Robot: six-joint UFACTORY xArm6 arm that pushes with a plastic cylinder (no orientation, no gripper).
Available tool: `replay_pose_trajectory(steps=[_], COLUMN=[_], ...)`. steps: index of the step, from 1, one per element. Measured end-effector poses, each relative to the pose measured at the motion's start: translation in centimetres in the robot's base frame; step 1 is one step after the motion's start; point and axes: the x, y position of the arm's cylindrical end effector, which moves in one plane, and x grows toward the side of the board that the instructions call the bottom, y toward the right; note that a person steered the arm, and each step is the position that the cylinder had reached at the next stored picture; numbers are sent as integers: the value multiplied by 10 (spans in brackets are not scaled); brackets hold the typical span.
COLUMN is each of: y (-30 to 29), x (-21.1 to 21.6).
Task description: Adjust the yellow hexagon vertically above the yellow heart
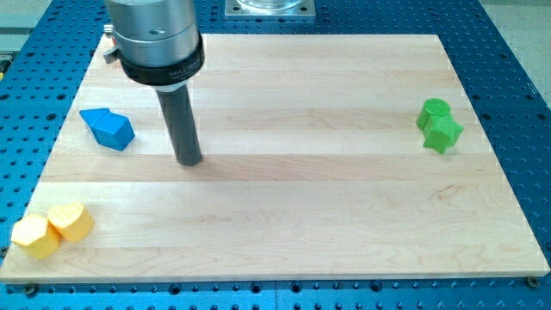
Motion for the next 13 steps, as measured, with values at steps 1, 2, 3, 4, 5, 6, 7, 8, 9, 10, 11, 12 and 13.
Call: replay_pose_trajectory(steps=[1,2,3,4,5,6,7,8,9,10,11,12,13], y=[-36,-72,-86,-115,-173,-182,-182,-182,-182,-180,-152,-138,-138], x=[0,0,0,3,26,31,53,123,151,152,143,115,115])
